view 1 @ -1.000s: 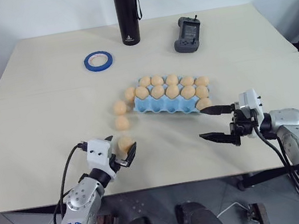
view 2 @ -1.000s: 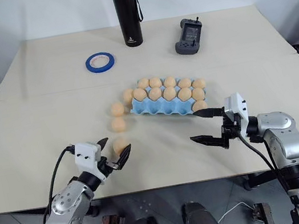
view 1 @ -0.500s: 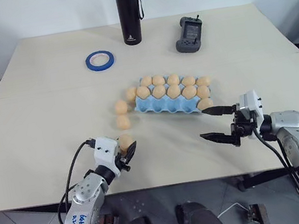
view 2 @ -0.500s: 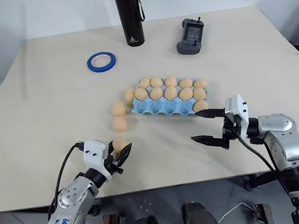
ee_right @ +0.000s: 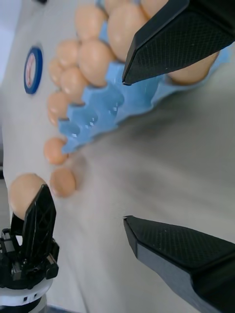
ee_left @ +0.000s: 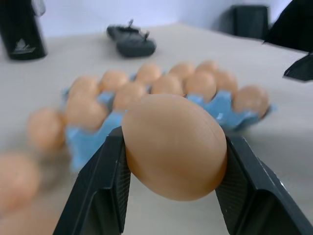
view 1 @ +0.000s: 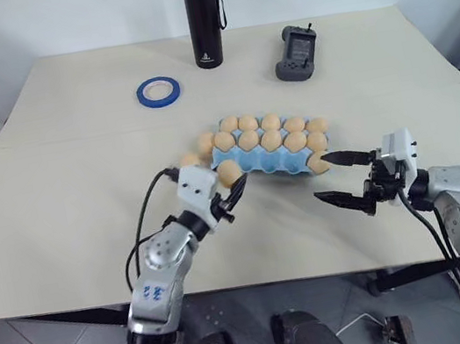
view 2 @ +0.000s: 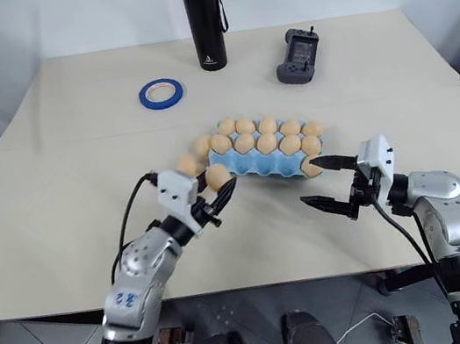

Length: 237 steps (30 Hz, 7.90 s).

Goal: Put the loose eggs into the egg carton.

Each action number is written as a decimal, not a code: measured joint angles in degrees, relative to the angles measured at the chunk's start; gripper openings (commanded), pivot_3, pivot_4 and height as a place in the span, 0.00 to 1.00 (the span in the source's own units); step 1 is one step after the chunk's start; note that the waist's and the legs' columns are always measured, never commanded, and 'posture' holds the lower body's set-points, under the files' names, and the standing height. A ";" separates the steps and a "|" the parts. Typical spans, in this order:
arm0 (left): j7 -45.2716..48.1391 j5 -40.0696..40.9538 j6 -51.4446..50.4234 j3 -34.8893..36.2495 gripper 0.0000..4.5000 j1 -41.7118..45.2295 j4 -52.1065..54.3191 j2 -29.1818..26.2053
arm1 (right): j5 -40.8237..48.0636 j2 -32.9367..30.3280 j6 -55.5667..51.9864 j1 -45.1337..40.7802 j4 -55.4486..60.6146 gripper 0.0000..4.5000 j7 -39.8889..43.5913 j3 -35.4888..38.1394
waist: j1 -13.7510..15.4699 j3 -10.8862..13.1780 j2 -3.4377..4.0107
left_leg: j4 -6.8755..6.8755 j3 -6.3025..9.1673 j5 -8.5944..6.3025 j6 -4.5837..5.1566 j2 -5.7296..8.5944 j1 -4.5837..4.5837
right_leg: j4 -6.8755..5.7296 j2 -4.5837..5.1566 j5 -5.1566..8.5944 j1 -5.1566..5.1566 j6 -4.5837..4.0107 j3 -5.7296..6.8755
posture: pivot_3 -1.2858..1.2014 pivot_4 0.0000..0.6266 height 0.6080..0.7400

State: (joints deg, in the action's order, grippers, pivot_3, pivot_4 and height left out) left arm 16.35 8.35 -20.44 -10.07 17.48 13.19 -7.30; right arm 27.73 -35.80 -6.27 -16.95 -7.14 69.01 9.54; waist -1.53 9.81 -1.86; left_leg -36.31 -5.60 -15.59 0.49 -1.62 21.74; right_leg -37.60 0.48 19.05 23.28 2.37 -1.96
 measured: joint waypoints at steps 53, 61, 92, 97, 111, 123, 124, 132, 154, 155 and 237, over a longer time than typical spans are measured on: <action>16.01 -1.19 18.99 3.03 0.99 18.27 -31.64 8.15 | 3.87 0.48 -3.22 13.27 14.01 1.00 -12.91 5.50 | -0.14 0.11 -0.08 | -0.09 -0.08 0.06 -0.11 -0.04 0.10 | -0.16 -0.06 -0.07 0.17 0.13 -0.10 | 0.52 0.24 1.00; 10.32 -0.73 7.39 6.99 0.99 6.86 -9.49 1.15 | 3.88 0.07 -3.99 11.27 13.28 1.00 -11.34 5.16 | -0.07 0.11 -0.08 | -0.19 -0.07 0.19 0.04 0.00 0.00 | -0.18 -0.01 -0.18 -0.01 0.11 -0.11 | 0.52 0.24 1.00; 0.91 7.95 -4.40 17.96 0.99 -16.47 11.19 -4.21 | 5.08 -2.29 -6.69 6.03 8.51 1.00 -3.09 3.75 | -0.02 0.19 -0.19 | 0.27 0.04 0.04 0.15 -0.05 -0.28 | 0.69 0.03 -0.23 -0.56 0.00 0.05 | 0.52 0.24 1.00; 0.06 6.16 -1.92 15.19 0.99 -10.02 3.02 -2.16 | 5.99 -1.45 -6.34 6.13 8.57 1.00 -2.13 3.89 | 0.00 0.19 -0.19 | 0.24 0.03 0.02 0.16 -0.04 -0.28 | 0.69 0.03 -0.24 -0.56 0.02 0.06 | 0.52 0.24 1.00; 0.01 4.12 3.66 12.04 0.99 -2.39 -9.71 -0.51 | 5.93 -0.07 -5.78 8.10 9.02 1.00 -3.38 3.88 | -0.05 0.19 -0.19 | 0.26 0.02 0.01 0.13 -0.06 -0.29 | 0.69 0.01 -0.26 -0.56 0.06 0.05 | 0.52 0.24 1.00; -1.15 3.62 2.78 11.73 0.50 -0.22 -14.27 -0.36 | 5.39 -0.07 -4.95 8.62 9.02 1.00 -4.02 3.88 | -0.04 0.19 -0.19 | 0.25 0.02 0.01 0.13 -0.06 -0.30 | 0.67 0.00 -0.26 -0.56 0.06 0.06 | 0.52 0.24 1.00; -1.19 3.59 2.83 11.70 0.43 -0.11 -14.27 -0.36 | 5.37 -0.07 -4.95 8.63 9.02 1.00 -4.04 3.88 | -0.07 0.19 -0.19 | 0.25 0.02 0.01 0.12 -0.06 -0.30 | 0.67 0.00 -0.26 -0.56 0.06 0.05 | 0.52 0.24 1.00; -1.19 3.46 2.06 11.03 0.30 -0.68 -12.55 -0.41 | 5.02 -0.07 -4.94 8.67 9.01 1.00 -4.22 3.88 | -0.06 0.19 -0.19 | 0.24 0.02 0.01 0.12 -0.06 -0.30 | 0.67 0.01 -0.26 -0.56 0.06 0.05 | 0.52 0.24 1.00; 0.94 3.45 6.25 2.90 0.30 13.85 -22.16 9.47 | 5.43 1.08 -3.67 10.60 9.92 1.00 -6.04 4.39 | -0.03 0.22 -0.19 | 0.24 0.01 0.00 0.13 -0.04 -0.28 | 0.76 -0.06 -0.27 -0.57 0.16 0.01 | 0.52 0.24 1.00; 1.39 3.38 7.91 2.97 0.30 15.21 -24.92 9.78 | 5.42 1.11 -3.67 11.04 10.15 1.00 -6.27 4.41 | 0.01 0.23 -0.18 | 0.24 0.00 0.00 0.13 -0.04 -0.27 | 0.76 -0.06 -0.27 -0.57 0.17 0.01 | 0.52 0.24 1.00; 13.62 6.15 11.14 15.89 0.99 16.48 -39.20 -11.58 | 4.40 0.75 -4.38 7.30 8.73 1.00 -6.81 2.28 | -0.04 0.51 0.04 | 0.27 0.04 -0.16 0.02 -0.08 -0.25 | 0.75 0.03 -0.13 -0.52 0.06 0.17 | 0.52 0.24 1.00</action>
State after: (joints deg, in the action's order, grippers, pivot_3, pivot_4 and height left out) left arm 29.97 14.49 -9.30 5.82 33.96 -26.01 -18.88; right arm 32.13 -35.05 -10.65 -9.65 1.59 62.20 11.82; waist -1.57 10.32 -1.82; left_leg -36.04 -5.56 -15.75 0.51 -1.70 21.49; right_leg -36.85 0.51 18.91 22.76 2.43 -1.79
